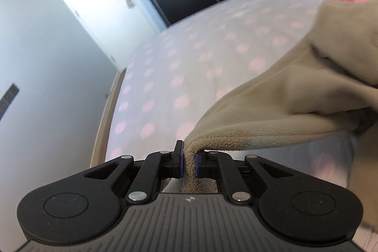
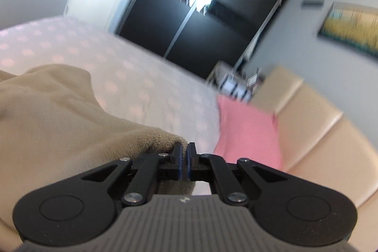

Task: Fold clothes

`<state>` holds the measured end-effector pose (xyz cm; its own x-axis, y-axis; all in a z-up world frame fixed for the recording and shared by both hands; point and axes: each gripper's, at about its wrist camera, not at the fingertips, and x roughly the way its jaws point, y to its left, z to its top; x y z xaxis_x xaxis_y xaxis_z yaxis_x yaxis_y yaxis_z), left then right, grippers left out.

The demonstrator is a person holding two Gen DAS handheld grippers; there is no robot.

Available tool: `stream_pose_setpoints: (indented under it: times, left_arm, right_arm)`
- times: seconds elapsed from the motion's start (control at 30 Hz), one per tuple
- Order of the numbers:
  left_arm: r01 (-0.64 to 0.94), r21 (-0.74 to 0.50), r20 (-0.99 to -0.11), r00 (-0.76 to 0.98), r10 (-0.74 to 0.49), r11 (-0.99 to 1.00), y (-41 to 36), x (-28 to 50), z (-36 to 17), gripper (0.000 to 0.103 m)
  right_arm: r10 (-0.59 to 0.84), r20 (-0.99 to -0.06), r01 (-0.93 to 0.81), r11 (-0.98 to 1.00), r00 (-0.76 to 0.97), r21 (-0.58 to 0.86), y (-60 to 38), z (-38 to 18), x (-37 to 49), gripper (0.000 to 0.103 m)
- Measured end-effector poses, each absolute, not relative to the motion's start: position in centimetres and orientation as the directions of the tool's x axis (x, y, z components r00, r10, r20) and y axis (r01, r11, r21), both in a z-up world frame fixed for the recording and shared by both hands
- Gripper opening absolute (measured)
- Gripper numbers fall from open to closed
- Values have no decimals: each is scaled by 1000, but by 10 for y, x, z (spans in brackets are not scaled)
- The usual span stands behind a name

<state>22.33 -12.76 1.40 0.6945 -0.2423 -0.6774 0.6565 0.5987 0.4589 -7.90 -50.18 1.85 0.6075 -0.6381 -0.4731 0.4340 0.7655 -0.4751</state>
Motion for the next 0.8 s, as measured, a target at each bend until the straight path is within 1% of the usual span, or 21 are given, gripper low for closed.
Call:
stream_pose_setpoints:
  times: [0.1,0.2,0.23,0.3,0.33,0.4,0.5,0.53,0.57,0.6,0.63,0.73,0.8]
  left_arm:
    - [666,463,-715,671,-198,584,-124,230,-12,7]
    - [683,466,-745,646,-168,562,-120,232,-38,7]
    - [687,471,-750,642,-158,553,-122,232,-47,8]
    - [698,473,-756,635,-160,538,-123,228,-54,11]
    - [704,473,-758,632,-161,530,-124,226,-58,12]
    - [714,474,-764,625,-163,515,-125,223,-66,12]
    - [730,475,-772,614,-166,491,-126,217,-77,26]
    - [739,475,-767,614,-188,477,-127,210,-76,37]
    - [748,476,-761,614,-208,462,-128,201,-74,51]
    - [756,478,-756,614,-229,448,-129,193,-72,55]
    - [761,480,-749,615,-248,437,-130,184,-70,57]
    - [794,439,-755,580,-305,421,-133,158,-66,57]
    - [827,380,-768,532,-357,415,-136,139,-66,57]
  right_arm:
    - [-613,-566,425,790,551,-442,-519,-21,-69,5]
    - [-619,-598,382,785,509,-488,-517,-46,-68,8]
    - [-625,-603,365,780,495,-509,-515,-54,-67,12]
    - [-623,-602,320,779,500,-539,-507,-59,-74,43]
    - [-613,-602,297,784,512,-546,-502,-59,-79,45]
    - [-573,-618,258,810,539,-526,-490,-57,-90,46]
    - [-497,-649,186,853,577,-487,-458,-64,-110,49]
    - [-470,-661,161,866,585,-474,-446,-67,-116,50]
    - [-443,-674,135,878,591,-459,-434,-70,-123,52]
    - [-419,-689,113,889,592,-444,-423,-75,-131,53]
    - [-399,-705,98,899,587,-427,-413,-82,-140,54]
    - [-344,-759,75,928,554,-366,-386,-108,-169,55]
    - [-307,-792,83,946,528,-312,-378,-124,-184,59]
